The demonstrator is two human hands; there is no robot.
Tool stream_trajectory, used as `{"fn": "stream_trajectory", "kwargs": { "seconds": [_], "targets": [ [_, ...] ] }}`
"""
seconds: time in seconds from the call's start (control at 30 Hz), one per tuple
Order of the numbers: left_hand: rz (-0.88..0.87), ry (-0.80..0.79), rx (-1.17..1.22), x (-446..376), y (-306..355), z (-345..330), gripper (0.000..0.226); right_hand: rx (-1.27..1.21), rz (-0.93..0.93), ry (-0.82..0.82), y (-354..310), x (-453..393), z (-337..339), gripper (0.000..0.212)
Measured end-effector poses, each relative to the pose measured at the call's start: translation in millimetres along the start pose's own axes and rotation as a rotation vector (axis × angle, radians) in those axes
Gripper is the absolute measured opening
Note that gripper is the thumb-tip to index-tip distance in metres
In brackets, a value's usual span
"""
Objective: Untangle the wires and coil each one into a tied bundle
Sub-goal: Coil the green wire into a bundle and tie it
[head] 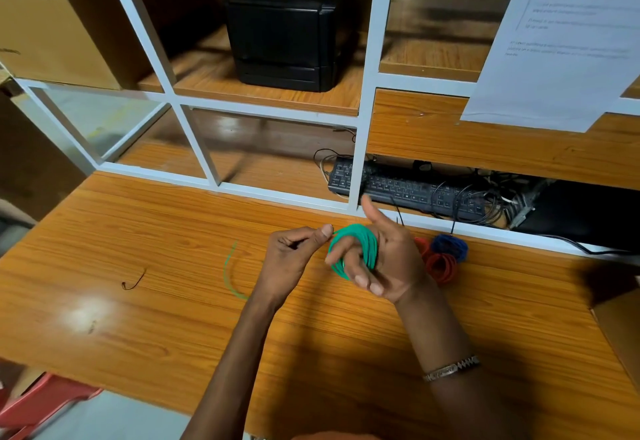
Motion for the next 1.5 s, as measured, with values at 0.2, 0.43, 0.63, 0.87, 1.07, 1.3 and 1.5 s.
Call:
{"fn": "stream_trajectory", "kwargs": {
  "seconds": [0.2, 0.43, 0.63, 0.87, 1.07, 1.3, 1.5],
  "targets": [
    [0.015, 0.001, -0.083, 2.4, -3.8, 1.4, 0.022, -0.245, 0.497, 0.258, -42.6, 11.0, 8.5, 0.083],
    [-0.037, 0.0, -0.178, 3.8, 11.4, 0.8, 0.008, 0.07, 0.409, 0.762, -42.6, 15.4, 38.3, 0.077],
    [-0.188, -0.052, -0.337, 4.5, 26.9, -2.8, 0.013, 0.608, -0.308, 0.675, 8.4, 8.0, 39.0, 0.096],
    [-0.174, -0.119, -0.276, 4.4, 28.7, 3.0, 0.015, 0.49, -0.496, 0.034, 21.8, 14.7, 6.1, 0.119],
    [-0.119, -0.003, -0.137, -3.9, 20.3, 11.9, 0.013, 0.022, -0.057, -0.034, -0.8, 10.7, 2.1, 0.086],
    [-0.01, -0.034, -0.209, -2.2, -2.2, 6.2, 0.026, -0.354, 0.6, 0.339, -45.9, 19.5, 24.7, 0.068],
    [-0.064, -0.11, -0.288, 2.8, 5.6, 2.1, 0.021, 0.051, 0.638, 0.786, -32.8, 19.6, 55.4, 0.08]
  ]
}}
Point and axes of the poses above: each hand's wrist, its own x-axis away from the middle knuckle, its own z-axis out of the back of the hand, y = z × x, the point moved 5 cm from there along -x, towards the middle knuckle, and after that the axes turned 2 degrees about z, right-handed, at the moved point
